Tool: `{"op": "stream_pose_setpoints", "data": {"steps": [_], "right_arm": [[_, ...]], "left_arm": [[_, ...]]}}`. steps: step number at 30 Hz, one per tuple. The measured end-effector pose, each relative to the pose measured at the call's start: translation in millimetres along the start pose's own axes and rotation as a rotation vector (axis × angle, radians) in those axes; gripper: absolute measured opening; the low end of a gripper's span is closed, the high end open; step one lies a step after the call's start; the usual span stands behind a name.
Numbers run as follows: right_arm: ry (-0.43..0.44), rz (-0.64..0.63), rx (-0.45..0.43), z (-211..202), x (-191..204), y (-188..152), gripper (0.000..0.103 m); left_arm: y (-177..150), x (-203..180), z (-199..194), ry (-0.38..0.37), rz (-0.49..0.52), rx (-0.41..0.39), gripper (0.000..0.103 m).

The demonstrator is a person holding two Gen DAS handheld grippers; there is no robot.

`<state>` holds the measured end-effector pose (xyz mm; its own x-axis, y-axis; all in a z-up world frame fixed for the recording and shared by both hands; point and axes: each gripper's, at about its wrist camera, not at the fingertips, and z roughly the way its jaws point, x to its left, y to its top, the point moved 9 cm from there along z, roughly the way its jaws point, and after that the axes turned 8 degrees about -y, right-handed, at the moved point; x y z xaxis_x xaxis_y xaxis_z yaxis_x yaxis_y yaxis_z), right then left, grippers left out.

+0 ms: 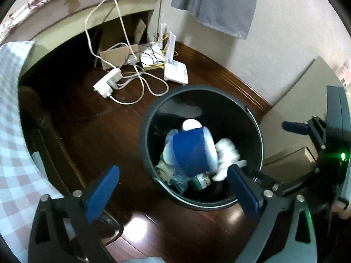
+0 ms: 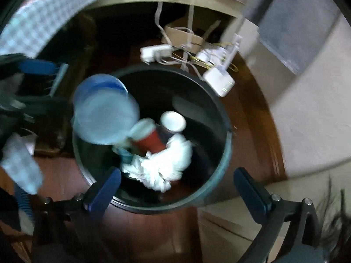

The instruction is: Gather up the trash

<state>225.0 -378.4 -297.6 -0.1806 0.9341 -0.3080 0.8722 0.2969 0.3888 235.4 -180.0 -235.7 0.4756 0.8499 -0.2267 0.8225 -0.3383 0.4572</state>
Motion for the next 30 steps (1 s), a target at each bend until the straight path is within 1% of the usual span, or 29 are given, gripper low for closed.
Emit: {"op": "stream_pose_setpoints", "data": {"steps": [3, 6, 9, 11, 14, 18, 27, 30], "right_arm": [[-0.030, 0.080, -0.008, -10.7, -20.9, -7.6, 0.103], [-0.063, 0.124, -0.024, -27.3, -33.1, -12.1, 0.103], [-0.055, 0.178, -0.040, -50.6, -37.8, -14.0, 0.103], [-0.054, 0.191, -0.051, -65.4, -37.4, -11.7, 0.103], [-0.064, 0.220, -0.073, -88.2, -36.4, -7.9, 0.103], [-0.079, 0.224, -0.097, -117.2, -32.7, -4.5, 0.103], [-0.022, 0.273, -0.193, -185.8, -15.5, 16.8, 0.103], [-0.006, 0.280, -0.225, -206.3, -8.5, 25.6, 0.103]], "left_arm": [[-3.2, 3.1, -12.0, 0.044, 0.014, -0.024, 0.100], [-8.8, 1.8, -29.8, 0.059, 0.011, -0.055, 0.100], [-8.4, -5.0, -47.6, 0.062, 0.022, -0.097, 0.100], [-7.5, -11.2, -63.8, 0.075, 0.031, -0.134, 0.100], [-7.3, -12.5, -84.8, 0.099, 0.011, -0.176, 0.102], [-9.8, -10.2, -114.7, 0.134, -0.012, -0.232, 0.102], [-19.3, 2.5, -170.6, 0.199, -0.070, -0.312, 0.102], [-23.6, 4.6, -189.8, 0.229, -0.070, -0.334, 0.102]]}}
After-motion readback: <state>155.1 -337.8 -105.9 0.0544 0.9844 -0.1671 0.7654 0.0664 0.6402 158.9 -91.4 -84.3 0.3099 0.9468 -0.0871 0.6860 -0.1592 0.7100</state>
